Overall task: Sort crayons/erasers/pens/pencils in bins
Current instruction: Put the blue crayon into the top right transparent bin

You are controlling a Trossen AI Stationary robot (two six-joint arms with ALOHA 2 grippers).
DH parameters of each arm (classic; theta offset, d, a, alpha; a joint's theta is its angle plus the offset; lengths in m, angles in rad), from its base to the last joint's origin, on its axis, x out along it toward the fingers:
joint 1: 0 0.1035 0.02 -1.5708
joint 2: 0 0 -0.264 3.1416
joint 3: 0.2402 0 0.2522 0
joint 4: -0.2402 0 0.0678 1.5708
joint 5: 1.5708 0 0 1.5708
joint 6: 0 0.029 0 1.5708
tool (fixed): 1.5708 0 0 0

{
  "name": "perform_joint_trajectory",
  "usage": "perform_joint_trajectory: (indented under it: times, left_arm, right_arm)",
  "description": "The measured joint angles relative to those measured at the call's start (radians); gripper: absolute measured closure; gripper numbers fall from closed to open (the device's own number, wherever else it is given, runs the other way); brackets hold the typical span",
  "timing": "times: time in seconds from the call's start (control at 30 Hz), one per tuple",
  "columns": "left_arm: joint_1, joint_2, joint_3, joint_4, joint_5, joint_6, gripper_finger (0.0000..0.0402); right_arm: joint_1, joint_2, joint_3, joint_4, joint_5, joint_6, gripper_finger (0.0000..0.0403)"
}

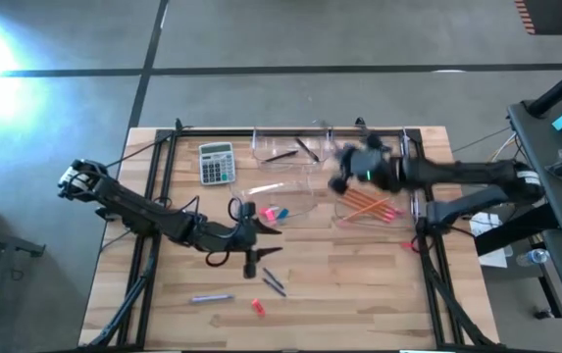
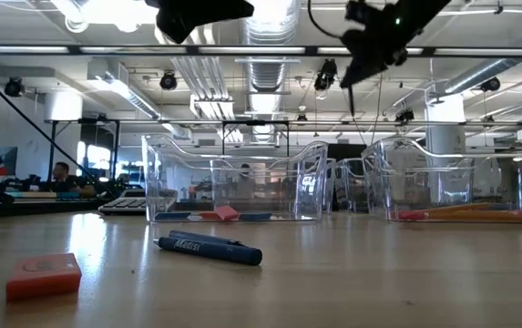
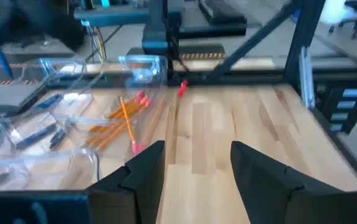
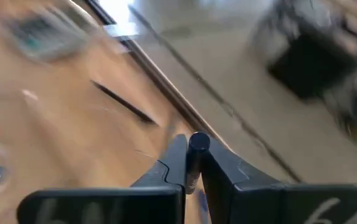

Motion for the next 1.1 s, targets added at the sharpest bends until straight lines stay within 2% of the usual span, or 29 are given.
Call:
perform_joint_trajectory:
  times: [0.13,0.23,0.33,0.6,0.73,0.9,1.1]
  left_arm:
    - [0.000,0.008,-0.002,-0.005,0.001,0.000,0.0233]
    - [0.000,0.008,-0.002,-0.008,0.001,0.000,0.0233]
    - [0.000,0.008,-0.002,-0.008,0.001,0.000,0.0233]
    - [0.000,0.008,-0.001,-0.030,0.001,0.001,0.0233]
    - [0.000,0.008,-0.002,-0.031,0.001,0.002,0.0233]
    - [0.000,0.008,-0.001,-0.030,0.001,0.009,0.0233]
    - [0.000,0.008,-0.001,-0.033,0.001,0.010,0.0233]
  right_arm:
    - [-0.236,0.030,0.052,-0.155,-0.135,-0.012,0.0382]
    - [-0.346,0.077,0.068,-0.216,-0.156,-0.034,0.0382]
    - [-0.408,0.133,0.070,-0.239,-0.156,-0.085,0.0378]
    - [-0.455,0.296,0.057,-0.255,-0.146,-0.182,0.0362]
    - [-0.455,0.349,0.057,-0.253,-0.076,-0.202,0.0353]
    - [-0.455,0.350,0.058,-0.255,-0.073,-0.217,0.0307]
    - [-0.446,0.250,0.088,-0.323,-0.068,-0.170,0.0242]
